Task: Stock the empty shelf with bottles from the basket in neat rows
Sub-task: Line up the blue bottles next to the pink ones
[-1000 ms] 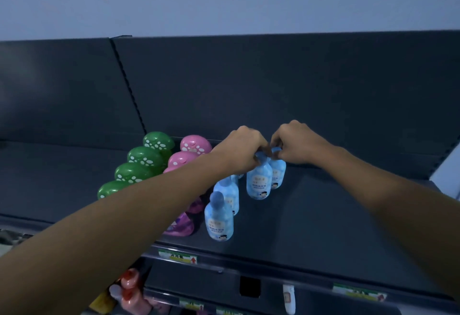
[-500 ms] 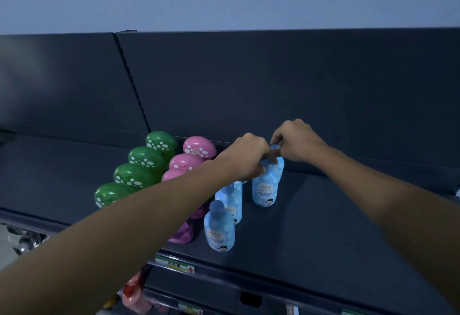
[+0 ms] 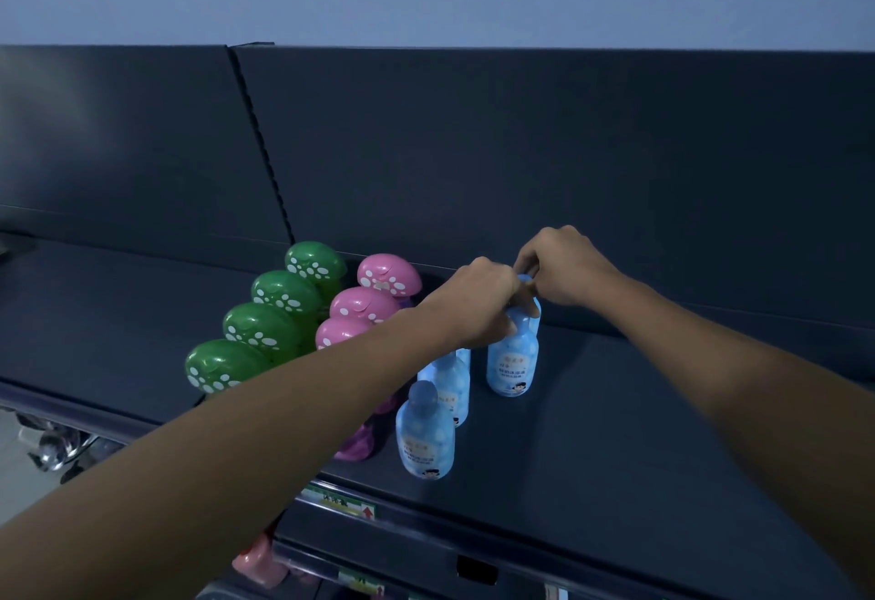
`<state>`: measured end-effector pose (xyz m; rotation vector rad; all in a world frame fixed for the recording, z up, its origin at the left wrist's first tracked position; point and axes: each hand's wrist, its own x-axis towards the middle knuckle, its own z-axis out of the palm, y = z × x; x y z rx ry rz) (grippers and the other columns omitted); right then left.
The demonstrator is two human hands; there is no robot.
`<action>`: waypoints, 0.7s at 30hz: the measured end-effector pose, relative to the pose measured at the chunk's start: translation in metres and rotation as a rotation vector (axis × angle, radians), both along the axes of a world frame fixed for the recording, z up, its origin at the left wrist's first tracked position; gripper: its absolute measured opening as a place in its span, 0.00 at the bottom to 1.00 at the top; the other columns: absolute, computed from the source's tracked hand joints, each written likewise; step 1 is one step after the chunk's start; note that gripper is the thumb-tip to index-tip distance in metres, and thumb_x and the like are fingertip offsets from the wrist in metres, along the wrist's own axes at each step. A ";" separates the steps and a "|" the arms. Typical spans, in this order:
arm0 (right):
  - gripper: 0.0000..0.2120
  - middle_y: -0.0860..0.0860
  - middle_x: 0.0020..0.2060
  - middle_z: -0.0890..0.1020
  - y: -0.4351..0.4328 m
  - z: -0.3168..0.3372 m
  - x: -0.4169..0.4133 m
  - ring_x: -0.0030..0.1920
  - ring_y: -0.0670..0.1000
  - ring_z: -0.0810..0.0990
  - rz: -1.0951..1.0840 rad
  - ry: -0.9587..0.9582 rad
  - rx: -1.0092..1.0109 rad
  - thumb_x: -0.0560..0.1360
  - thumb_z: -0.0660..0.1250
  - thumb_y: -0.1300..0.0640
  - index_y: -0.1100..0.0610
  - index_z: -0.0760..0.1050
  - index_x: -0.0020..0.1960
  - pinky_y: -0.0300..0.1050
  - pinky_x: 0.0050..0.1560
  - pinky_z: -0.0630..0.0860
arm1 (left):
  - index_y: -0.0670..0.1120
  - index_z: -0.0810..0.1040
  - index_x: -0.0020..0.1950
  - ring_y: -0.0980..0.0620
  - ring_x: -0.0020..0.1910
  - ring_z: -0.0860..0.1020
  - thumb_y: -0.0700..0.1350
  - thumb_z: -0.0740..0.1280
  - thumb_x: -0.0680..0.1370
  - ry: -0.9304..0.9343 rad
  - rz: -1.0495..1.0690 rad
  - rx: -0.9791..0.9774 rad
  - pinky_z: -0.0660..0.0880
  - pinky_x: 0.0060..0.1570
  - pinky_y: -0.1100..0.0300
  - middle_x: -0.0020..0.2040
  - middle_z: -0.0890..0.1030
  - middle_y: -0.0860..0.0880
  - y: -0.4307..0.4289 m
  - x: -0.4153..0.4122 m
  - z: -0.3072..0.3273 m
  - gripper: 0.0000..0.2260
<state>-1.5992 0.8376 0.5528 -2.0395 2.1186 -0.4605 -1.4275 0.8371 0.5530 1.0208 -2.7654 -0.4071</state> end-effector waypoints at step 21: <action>0.07 0.45 0.48 0.84 0.038 0.034 0.052 0.53 0.48 0.82 -0.141 0.022 -0.015 0.75 0.72 0.49 0.50 0.83 0.51 0.50 0.57 0.80 | 0.51 0.83 0.57 0.42 0.53 0.81 0.41 0.67 0.74 0.071 0.173 -0.106 0.78 0.50 0.53 0.53 0.83 0.47 -0.009 0.067 0.021 0.14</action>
